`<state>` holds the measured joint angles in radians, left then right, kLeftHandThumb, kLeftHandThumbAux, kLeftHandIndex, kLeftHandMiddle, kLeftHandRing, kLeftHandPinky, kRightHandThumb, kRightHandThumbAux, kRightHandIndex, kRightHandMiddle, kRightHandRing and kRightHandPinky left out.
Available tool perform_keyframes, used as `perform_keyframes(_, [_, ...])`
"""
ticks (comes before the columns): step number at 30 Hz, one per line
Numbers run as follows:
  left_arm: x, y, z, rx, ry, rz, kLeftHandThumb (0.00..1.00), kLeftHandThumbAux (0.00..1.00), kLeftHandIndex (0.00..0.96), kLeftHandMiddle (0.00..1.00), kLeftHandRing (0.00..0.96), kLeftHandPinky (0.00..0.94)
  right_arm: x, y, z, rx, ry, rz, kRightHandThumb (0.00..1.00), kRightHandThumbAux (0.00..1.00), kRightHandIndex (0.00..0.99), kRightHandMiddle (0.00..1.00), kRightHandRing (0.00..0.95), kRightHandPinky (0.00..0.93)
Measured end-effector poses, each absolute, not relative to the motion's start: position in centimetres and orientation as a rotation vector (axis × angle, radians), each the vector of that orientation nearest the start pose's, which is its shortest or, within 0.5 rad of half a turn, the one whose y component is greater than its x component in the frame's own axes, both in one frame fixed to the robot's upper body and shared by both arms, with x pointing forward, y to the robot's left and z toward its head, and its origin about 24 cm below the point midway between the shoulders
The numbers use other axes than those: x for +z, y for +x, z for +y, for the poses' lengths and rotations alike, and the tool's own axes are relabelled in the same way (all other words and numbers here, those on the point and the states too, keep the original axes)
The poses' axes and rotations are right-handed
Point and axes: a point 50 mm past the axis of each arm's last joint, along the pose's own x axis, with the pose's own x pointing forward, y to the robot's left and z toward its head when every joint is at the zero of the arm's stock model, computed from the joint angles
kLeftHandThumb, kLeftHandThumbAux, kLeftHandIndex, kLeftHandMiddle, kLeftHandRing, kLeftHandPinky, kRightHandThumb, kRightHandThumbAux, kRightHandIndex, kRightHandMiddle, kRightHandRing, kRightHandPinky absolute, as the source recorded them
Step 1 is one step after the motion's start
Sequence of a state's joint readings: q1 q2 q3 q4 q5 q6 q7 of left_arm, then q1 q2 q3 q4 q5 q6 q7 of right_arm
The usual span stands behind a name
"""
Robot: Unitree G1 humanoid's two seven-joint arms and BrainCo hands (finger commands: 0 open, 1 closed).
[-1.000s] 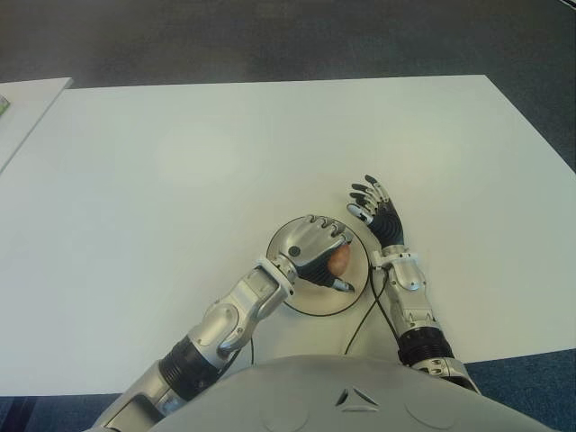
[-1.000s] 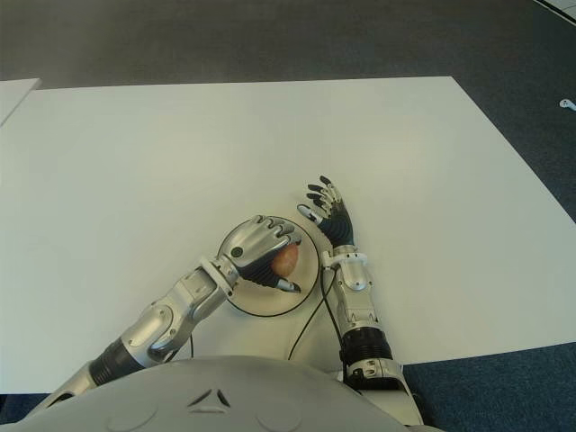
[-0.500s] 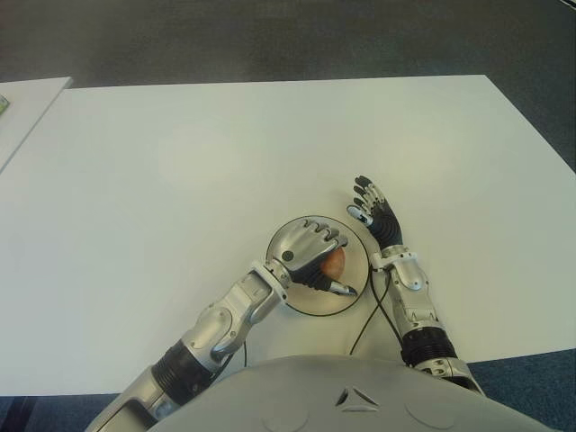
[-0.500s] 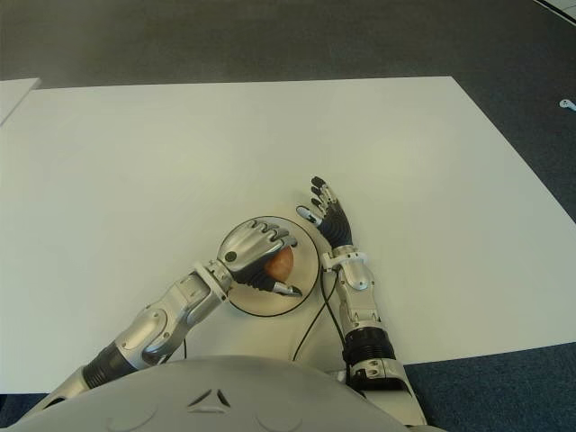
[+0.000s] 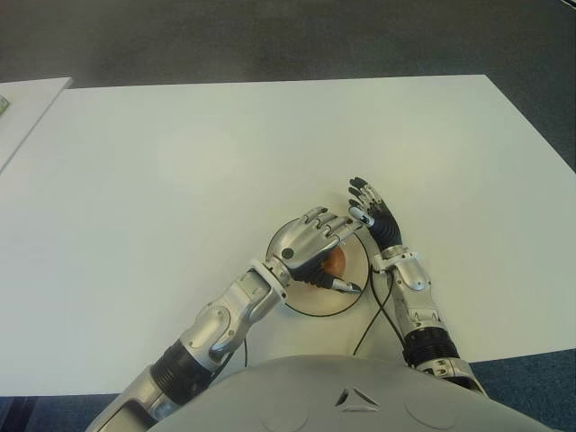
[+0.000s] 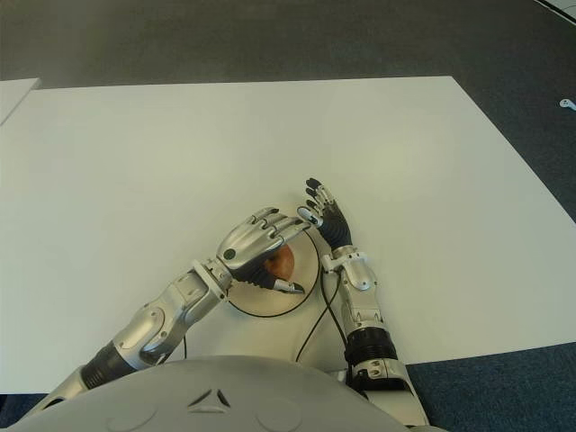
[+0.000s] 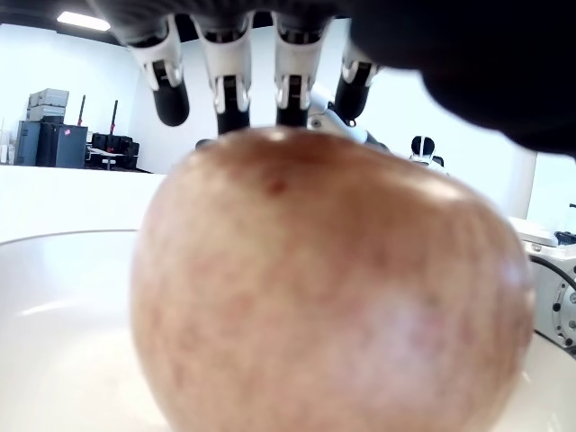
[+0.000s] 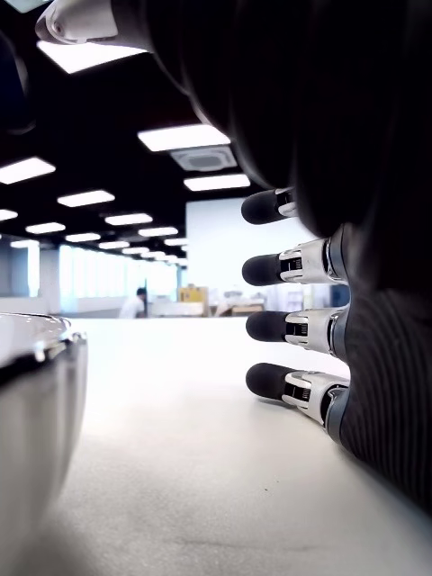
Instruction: Put the apples into the plate.
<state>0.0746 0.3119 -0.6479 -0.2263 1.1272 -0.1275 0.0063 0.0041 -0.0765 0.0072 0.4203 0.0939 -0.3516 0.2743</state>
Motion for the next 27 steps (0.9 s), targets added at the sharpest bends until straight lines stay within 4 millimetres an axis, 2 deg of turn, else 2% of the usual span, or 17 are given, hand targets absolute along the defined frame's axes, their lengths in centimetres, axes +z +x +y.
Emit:
perform_keyframes(19, [4.6, 17.7, 5.0, -0.621, 1.248, -0.507, 0.157, 0.245, 0.000, 0.000, 0.000, 0.000, -2.0, 23.4, -15.5, 0.154, 0.000, 0.075, 0.172, 0.560, 0.007, 0.028, 0.000, 0.016])
perform_keyframes(23, [5.0, 18.0, 5.9, -0.546, 1.188, -0.472, 0.162, 0.262, 0.000, 0.000, 0.000, 0.000, -2.0, 23.4, -15.3, 0.119, 0.016, 0.076, 0.177, 0.571, 0.029, 0.071, 0.069, 0.111])
perform_keyframes(25, [5.0, 18.2, 6.5, -0.494, 1.117, -0.425, 0.159, 0.270, 0.000, 0.000, 0.000, 0.000, -2.1, 23.4, -15.3, 0.096, 0.023, 0.076, 0.185, 0.577, 0.057, 0.123, 0.140, 0.195])
perform_keyframes(27, [5.0, 18.3, 7.3, -0.436, 1.027, -0.366, 0.152, 0.276, 0.000, 0.000, 0.000, 0.001, -2.0, 23.4, -15.2, 0.076, 0.022, 0.069, 0.184, 0.581, 0.073, 0.158, 0.187, 0.225])
